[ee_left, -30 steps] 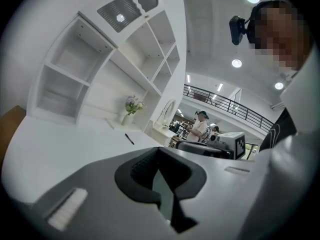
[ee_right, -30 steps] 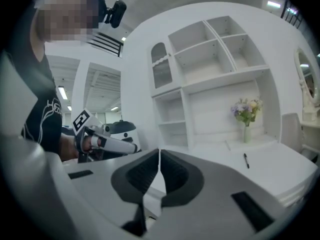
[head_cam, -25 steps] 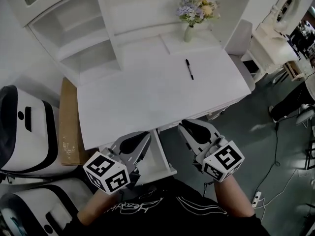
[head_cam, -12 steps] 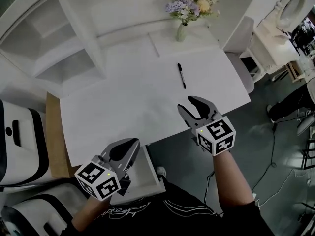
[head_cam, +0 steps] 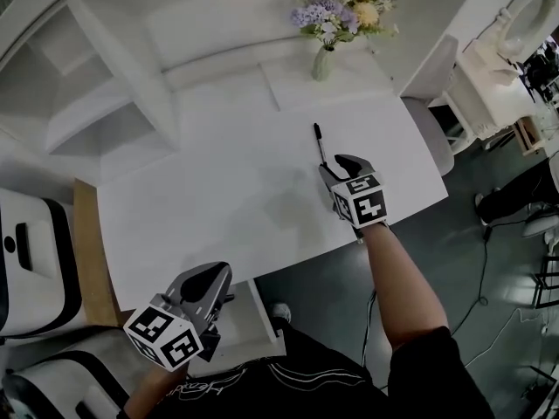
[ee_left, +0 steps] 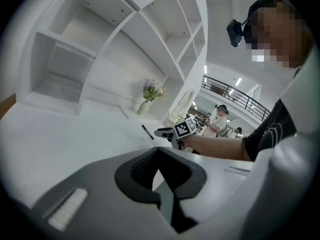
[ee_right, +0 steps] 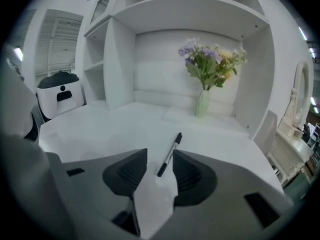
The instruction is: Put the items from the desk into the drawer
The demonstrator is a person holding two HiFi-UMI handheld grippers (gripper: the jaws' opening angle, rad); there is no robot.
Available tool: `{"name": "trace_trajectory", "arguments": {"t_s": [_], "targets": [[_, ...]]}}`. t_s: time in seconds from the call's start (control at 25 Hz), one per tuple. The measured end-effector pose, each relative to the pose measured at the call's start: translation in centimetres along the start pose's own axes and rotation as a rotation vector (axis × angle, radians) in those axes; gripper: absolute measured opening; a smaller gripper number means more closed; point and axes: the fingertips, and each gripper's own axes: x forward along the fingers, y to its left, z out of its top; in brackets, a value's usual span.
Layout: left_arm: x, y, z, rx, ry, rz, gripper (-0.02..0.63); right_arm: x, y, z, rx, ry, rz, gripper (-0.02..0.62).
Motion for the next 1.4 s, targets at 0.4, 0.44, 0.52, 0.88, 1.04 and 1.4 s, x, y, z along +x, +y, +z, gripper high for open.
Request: {"name": "trace_trajectory", "arguments": {"t_s": [0.4,0.44,0.52,0.88,1.04,1.4], "targets": [[-1.0,1.6,-1.2,-0.035,0.005,0.048,0.009,4.1,-1.1,-2.6,0.037,0.16,-0.014,0.126],[-1.0,1.6,-1.2,-0.036,0.004,0.048,0.009,4.2,-1.3,-2.8,0.043,0.173,-0.019,0.116],[-1.2,1.6,-1.3,-0.036,0.002,0.05,0.009,4.3,-1.4,-3.0,0.062,0.184,-0.023,0.092],[-2.5,1.6,-2.3,-0.037,0.005,0.052,0.009,4.6,-1.2,-3.1,0.155,0.173,0.002,0.044],[-3.5,1.2,-2.6,-0.034,0.012,0.062,0.009,4.4,-1.6,-2.8,0.223,0.157,-0.002,0.043],[-6.8,0.0,-3.5,-0.02,-0.003,0.059,0.009,0.5,0.4,-0.1,0.296,0.049,0.005,0.041]]}}
